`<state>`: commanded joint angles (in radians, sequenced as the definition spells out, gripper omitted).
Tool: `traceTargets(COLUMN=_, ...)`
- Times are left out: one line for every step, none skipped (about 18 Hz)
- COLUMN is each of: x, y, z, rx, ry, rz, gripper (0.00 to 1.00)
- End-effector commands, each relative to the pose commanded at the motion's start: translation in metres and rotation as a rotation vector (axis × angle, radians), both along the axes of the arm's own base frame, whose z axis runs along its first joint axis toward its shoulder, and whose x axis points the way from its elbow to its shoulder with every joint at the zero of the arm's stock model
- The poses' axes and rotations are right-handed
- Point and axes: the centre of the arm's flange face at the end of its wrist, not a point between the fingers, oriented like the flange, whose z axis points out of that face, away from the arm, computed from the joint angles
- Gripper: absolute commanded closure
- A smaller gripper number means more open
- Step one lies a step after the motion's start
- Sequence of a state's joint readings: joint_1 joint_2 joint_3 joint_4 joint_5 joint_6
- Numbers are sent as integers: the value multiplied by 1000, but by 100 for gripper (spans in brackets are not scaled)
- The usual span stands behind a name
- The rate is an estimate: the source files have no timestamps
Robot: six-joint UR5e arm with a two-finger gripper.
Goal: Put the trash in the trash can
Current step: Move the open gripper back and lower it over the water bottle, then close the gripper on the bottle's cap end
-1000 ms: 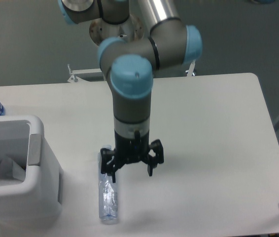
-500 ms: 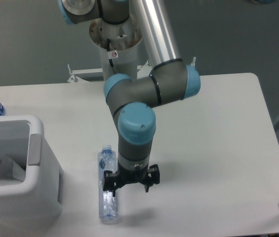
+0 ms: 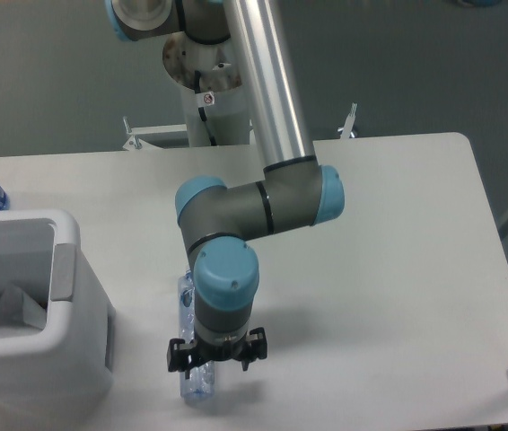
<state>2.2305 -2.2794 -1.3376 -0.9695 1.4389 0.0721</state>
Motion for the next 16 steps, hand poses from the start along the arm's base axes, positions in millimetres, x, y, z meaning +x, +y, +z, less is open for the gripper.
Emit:
traceTargets(x=2, y=1, z=-2, rx=-1, ry=-2, rz=0, gripper=0)
traceTargets(x=3, y=2, z=-5, rx=-5, ry=-5, rz=0, gripper=0)
traceTargets(x=3, y=2, z=-8, rx=-8, ry=-7, rz=4, gripper=0)
traceTargets(x=3, y=4, z=-10, rx=-5, ry=-6, rz=9, gripper=0)
traceTargets(x=4, y=6, z=-11, rx=2, ry=-1, rz=7, gripper=0)
traceTargets(x=7, y=8, z=-15, rx=2, ry=1, rz=3, gripper=0)
traceTargets(x=7, y=9, z=-18, rx=1, ry=0, rz=1, gripper=0)
traceTargets(x=7, y=9, z=-19, rx=0, ry=-1, rz=1, gripper=0)
traceTargets(x=7, y=10, z=-22, rx=-4, ry=-2, rz=2, gripper=0)
traceTargets(x=6, y=10, z=-26, rx=-7, ry=-5, rz=6, gripper=0)
traceTargets(x=6, y=12, z=-28, rx=-7, ry=-5, rz=14, gripper=0)
traceTargets(x=8, y=13, z=-29, rx=-7, ry=-5, rz=14, gripper=0)
traceTargets(x=8, y=14, z=-30, rx=-9, ry=-6, rz=14, gripper=0)
traceTargets(x=7, y=13, z=-36, rx=-17, ry=-8, rz=14, gripper=0)
traceTargets(x=6, y=13, z=-41, rx=-28, ry=0, rz=17, gripper=0)
traceTargets(x=8, y=14, z=-42, rx=-38, ry=10, rz=14, gripper=0)
